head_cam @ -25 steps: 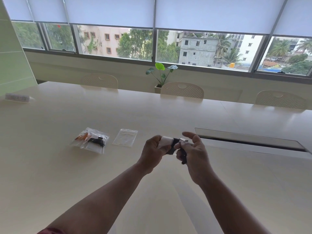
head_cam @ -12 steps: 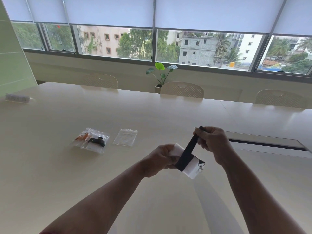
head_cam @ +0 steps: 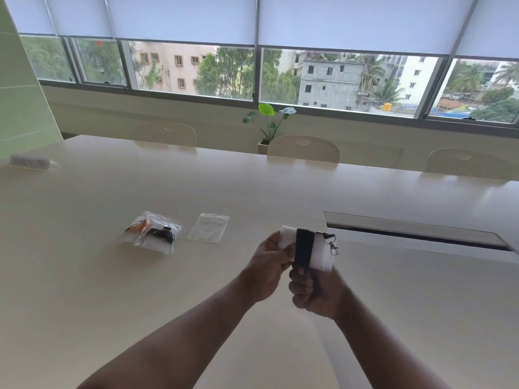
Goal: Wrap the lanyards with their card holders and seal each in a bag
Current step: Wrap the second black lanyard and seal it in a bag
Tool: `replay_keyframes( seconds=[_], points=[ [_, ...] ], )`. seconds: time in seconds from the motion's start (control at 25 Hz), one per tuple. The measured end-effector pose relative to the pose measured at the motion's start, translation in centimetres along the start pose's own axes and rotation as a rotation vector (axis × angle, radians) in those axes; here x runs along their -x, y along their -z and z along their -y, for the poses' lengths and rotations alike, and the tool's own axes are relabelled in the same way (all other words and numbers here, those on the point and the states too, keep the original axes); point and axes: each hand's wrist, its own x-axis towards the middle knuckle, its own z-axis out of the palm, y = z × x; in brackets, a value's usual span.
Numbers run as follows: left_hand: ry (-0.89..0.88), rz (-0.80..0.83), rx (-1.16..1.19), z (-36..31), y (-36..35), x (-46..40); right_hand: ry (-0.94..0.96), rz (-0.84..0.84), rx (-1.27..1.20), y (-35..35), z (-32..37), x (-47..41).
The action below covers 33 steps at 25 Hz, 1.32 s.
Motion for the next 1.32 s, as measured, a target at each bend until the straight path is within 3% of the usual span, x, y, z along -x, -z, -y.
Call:
replay_keyframes(
  seconds=[0.12,0.28,0.44,0.64,0.8,1.0,1.12,1.24,1.32],
  points=[
    [-0.005,-0.1,0.031,0.1,-0.5,0.1,0.006,-0.048,-0.042,-0.1,-0.7,-0.6],
    [0.0,-0.209,0.005,0.1,-0.6,-0.2,0.011,-0.22,0.076,-1.0,-1.4,-1.2],
    [-0.003,-0.286,0.008,0.5,-0.5,-0.4,0.295,-0.439,0.035,-1.7,-1.8,-1.5],
    [-0.098,-0.314,-0.025,1.0,-0.4,-0.7,0.451,-0.444,0.01,-2.6,-1.9,-0.8],
    [-0.202,-0.328,-0.285,1.8,-0.5,-0.3,0.497,-0.454,0.011,-3.0,-1.7,-0.3],
    [-0.398,-0.293,-0.711,3.4,-0.5,0.3,0.533,-0.256,0.023,-2.5,-1.7,0.0],
    [-0.489,-0.189,-0.936,3.5,-0.8,0.3,0.54,-0.358,-0.05,-1.9,-1.7,-0.2],
    [-0.444,0.03,-1.062,3.7,-0.6,0.2,0.578,-0.46,-0.115,-0.2,-1.6,0.0],
    [-0.283,0.069,-0.885,3.5,-0.5,0.1,0.559,-0.492,-0.108,1.1,-1.5,0.3]
  ],
)
